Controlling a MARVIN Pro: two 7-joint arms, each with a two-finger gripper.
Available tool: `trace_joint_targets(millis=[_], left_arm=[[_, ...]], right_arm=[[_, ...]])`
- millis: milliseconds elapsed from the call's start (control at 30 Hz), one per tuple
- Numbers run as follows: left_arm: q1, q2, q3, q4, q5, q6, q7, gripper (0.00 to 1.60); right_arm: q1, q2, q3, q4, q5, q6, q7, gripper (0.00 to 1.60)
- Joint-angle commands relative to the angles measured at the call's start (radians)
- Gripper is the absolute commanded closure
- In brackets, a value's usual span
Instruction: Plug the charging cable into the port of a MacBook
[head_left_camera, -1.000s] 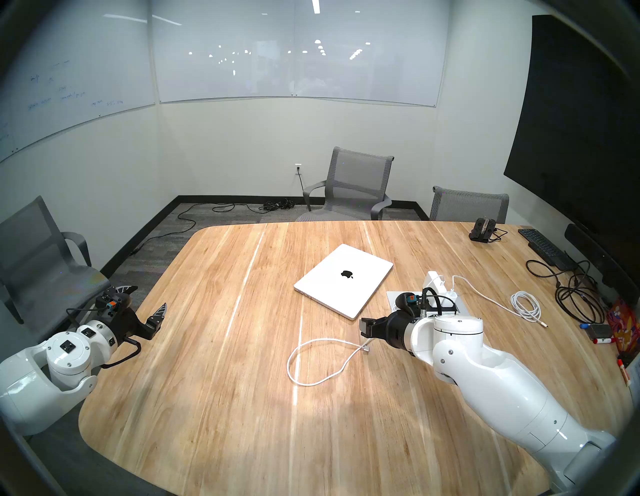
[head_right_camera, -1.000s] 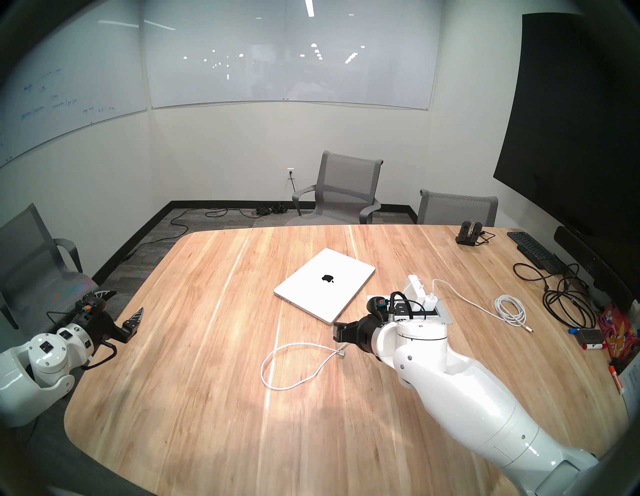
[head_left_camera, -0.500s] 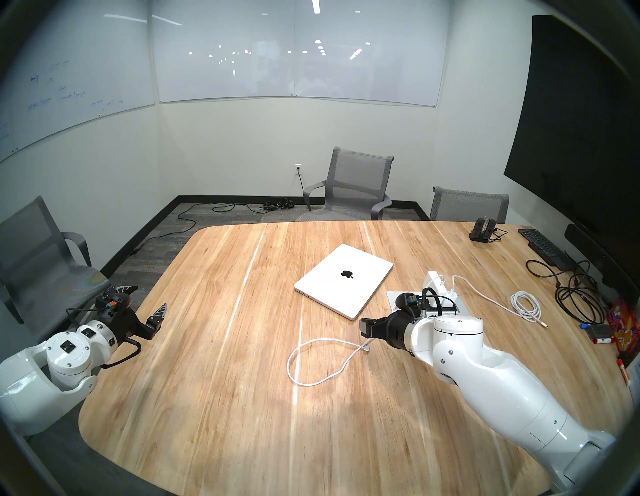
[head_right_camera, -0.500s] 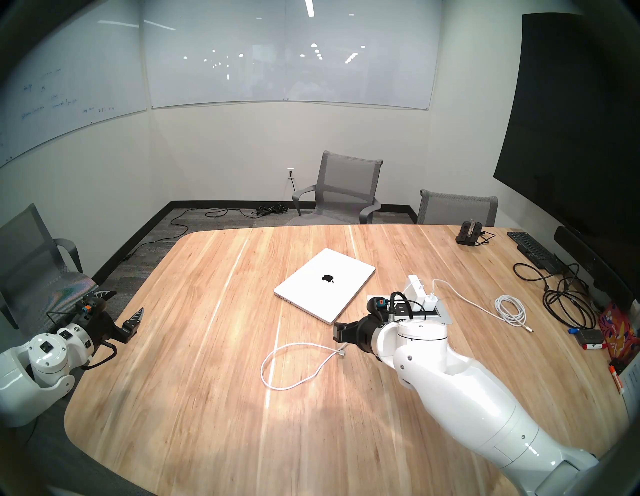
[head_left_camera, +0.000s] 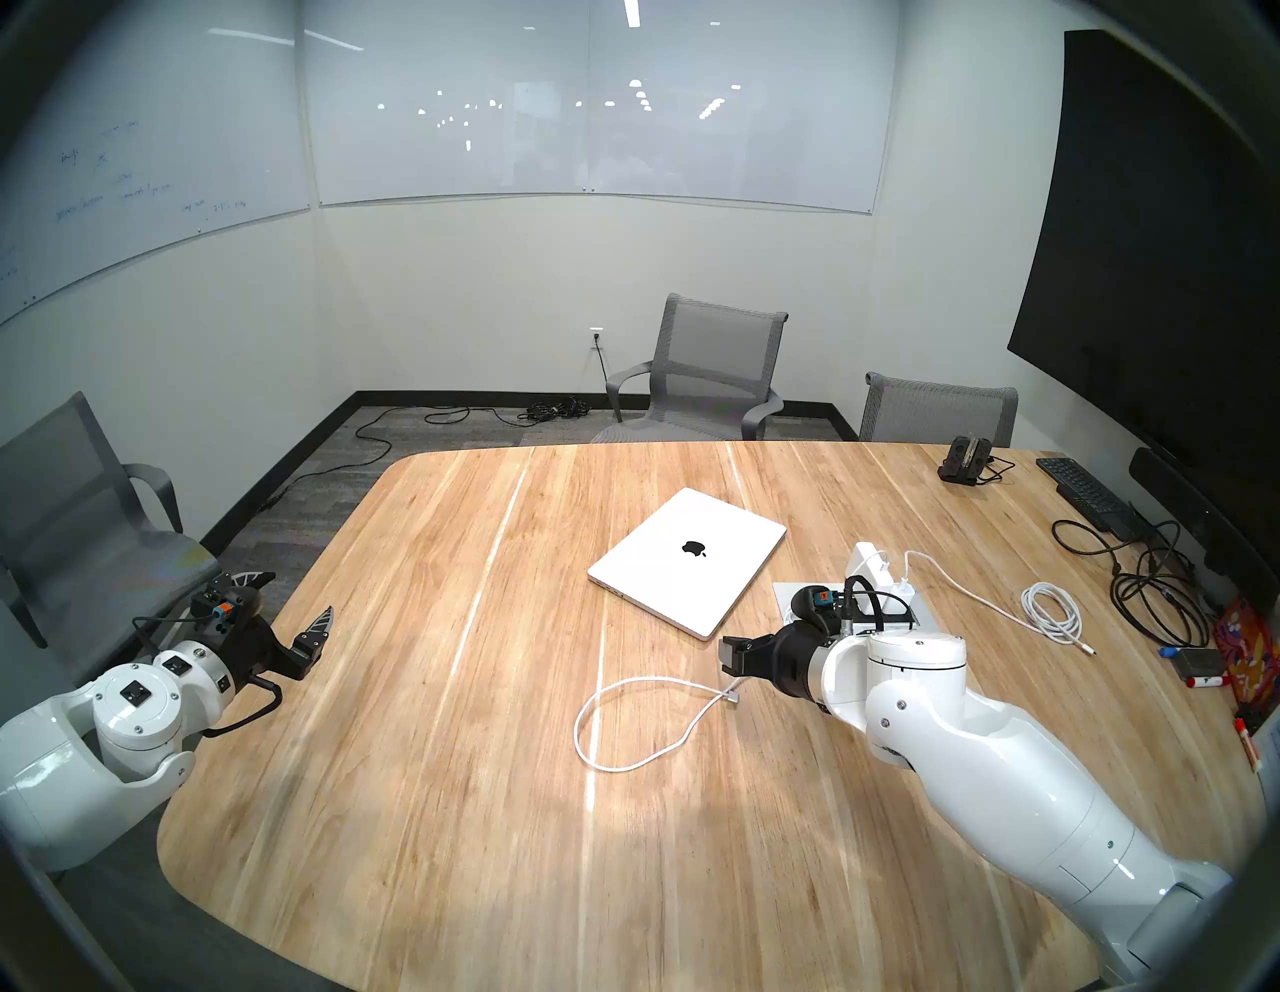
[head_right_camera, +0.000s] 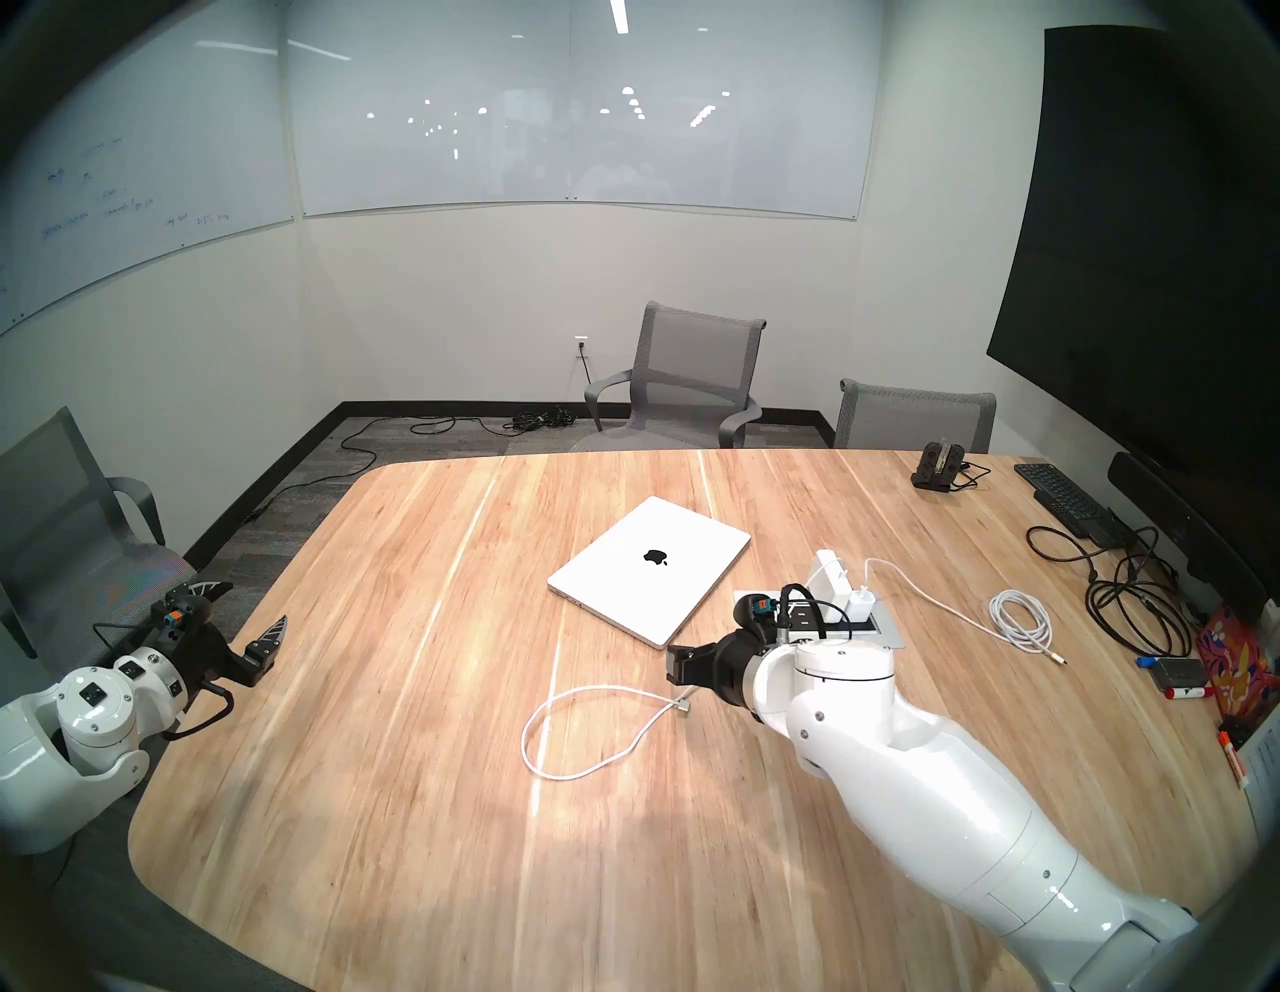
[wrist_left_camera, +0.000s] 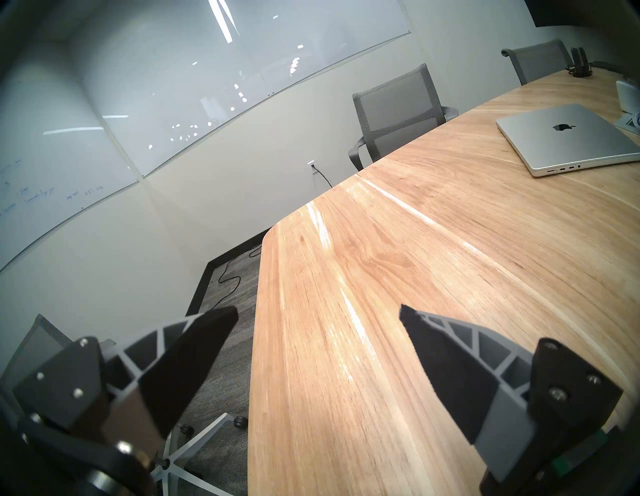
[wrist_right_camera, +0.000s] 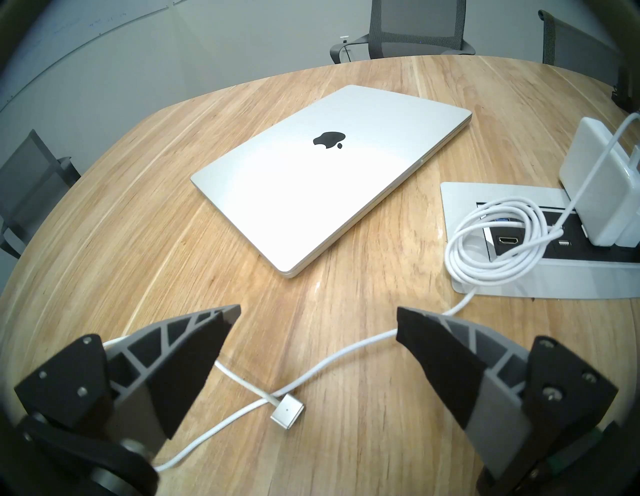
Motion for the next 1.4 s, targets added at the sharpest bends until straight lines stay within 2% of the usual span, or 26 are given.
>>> trace_joint_targets(millis=[0, 900, 1367], left_arm=[[-0.002, 0.002, -0.014, -0.001, -0.001, -0.001, 0.002, 0.0], [-0.002, 0.002, -0.014, -0.001, -0.001, -0.001, 0.002, 0.0], [-0.008, 0.018, -0.03, -0.025, -0.036, -0.004, -0.063, 0.0]], right_arm=[[0.006, -0.001, 0.001, -0.014, -0.001, 0.0, 0.0, 0.0], [0.006, -0.001, 0.001, -0.014, -0.001, 0.0, 0.0, 0.0], [0.006, -0.001, 0.001, -0.014, -0.001, 0.0, 0.0, 0.0]])
